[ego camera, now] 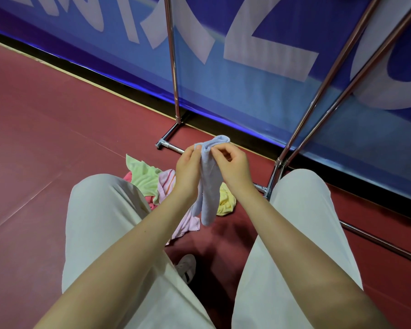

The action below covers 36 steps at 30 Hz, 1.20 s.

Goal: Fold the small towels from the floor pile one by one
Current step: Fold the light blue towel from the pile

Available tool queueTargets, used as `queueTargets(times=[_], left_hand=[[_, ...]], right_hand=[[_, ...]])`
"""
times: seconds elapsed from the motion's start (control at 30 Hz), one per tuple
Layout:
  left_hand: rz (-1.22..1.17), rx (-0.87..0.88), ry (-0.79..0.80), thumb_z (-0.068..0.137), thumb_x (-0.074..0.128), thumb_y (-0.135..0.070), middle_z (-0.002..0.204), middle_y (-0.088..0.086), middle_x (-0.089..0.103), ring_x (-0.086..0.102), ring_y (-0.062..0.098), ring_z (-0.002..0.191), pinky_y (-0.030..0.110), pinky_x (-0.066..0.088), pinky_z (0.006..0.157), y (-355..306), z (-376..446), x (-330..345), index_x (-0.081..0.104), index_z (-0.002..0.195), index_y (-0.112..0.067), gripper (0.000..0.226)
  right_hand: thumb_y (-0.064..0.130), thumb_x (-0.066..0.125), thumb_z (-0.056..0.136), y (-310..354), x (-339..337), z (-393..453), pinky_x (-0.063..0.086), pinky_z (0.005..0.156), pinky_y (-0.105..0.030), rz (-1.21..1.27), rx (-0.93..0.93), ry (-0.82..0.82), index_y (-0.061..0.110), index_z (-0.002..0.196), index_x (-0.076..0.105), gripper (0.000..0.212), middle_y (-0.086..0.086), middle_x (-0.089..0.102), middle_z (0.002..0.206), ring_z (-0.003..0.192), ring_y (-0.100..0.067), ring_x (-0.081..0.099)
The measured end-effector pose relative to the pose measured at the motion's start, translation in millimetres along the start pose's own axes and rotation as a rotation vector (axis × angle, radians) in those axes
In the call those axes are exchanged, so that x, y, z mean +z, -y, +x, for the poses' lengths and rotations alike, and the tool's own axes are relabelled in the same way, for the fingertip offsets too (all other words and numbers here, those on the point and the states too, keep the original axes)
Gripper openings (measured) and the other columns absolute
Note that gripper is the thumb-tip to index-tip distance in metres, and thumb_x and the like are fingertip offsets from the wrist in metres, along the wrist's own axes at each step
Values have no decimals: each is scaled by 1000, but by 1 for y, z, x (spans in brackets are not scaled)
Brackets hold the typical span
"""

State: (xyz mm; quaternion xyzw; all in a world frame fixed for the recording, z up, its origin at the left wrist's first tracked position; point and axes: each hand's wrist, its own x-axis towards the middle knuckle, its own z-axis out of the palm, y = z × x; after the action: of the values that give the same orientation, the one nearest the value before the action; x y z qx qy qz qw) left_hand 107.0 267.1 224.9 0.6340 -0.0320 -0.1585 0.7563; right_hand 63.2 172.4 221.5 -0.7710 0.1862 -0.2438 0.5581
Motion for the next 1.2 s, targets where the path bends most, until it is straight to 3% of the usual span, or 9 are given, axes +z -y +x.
queueTargets(times=[0.1,0.23,0.3,0.43,0.73,0.93,1.07,1.13,1.2], left_hand=[[18,-25,34,98,48,-11,66,-12,61,54,-1,62,14,42,60,-1,-1,-1,65,91,-6,19],[-25,-66,60,97,52,-18,92,5,67,60,15,87,29,48,81,-5,2,-7,67,108,2,27],[-23,-63,75,96,53,-17,93,5,68,61,17,89,33,48,84,-8,4,-9,69,104,-1,24],[22,-51,93,97,50,-18,92,5,68,61,17,88,31,48,80,-10,3,-11,69,102,-5,24],[149,-9,185,85,59,-40,98,5,72,66,19,96,34,51,82,-12,-12,-1,71,102,-18,30],[201,7,-7,93,58,-23,86,3,71,63,15,84,34,50,76,-18,-10,4,72,87,-18,15],[125,42,-61,94,56,-20,87,-3,71,63,11,83,31,50,76,-27,-5,1,71,94,-17,15],[81,37,-55,92,57,-24,90,0,72,65,16,87,37,52,81,-30,-3,-3,71,91,-23,14],[38,48,-29,91,58,-26,92,2,71,65,19,89,38,52,82,-33,-2,-5,70,89,-24,13]], right_hand=[[18,68,83,1,-5,1,47,65,-36,-81,-27,-46,17,78,58,11,3,53,73,68,-13,50],[36,79,72,0,-10,3,45,76,-18,-88,45,-145,23,101,48,45,7,55,102,95,-9,52],[46,78,68,0,-10,5,49,79,-20,32,188,-70,26,107,51,52,8,61,107,99,-6,58],[44,71,79,-6,-7,5,53,82,-29,75,265,45,18,102,70,35,6,72,95,91,-7,67],[43,60,89,1,-14,6,49,71,-23,76,275,-24,19,96,68,26,3,70,88,87,-12,65],[37,56,93,3,-14,3,49,70,-20,95,270,25,20,95,63,18,9,66,85,82,-5,63],[40,64,85,2,-15,0,53,80,-41,103,223,97,7,97,64,36,-12,70,96,91,-25,66],[40,66,84,2,-17,-1,51,73,-38,129,220,142,-3,101,60,47,-18,68,95,83,-22,64],[26,65,89,1,-17,-2,48,69,-28,177,233,180,-4,96,61,32,-10,67,87,79,-12,60]])
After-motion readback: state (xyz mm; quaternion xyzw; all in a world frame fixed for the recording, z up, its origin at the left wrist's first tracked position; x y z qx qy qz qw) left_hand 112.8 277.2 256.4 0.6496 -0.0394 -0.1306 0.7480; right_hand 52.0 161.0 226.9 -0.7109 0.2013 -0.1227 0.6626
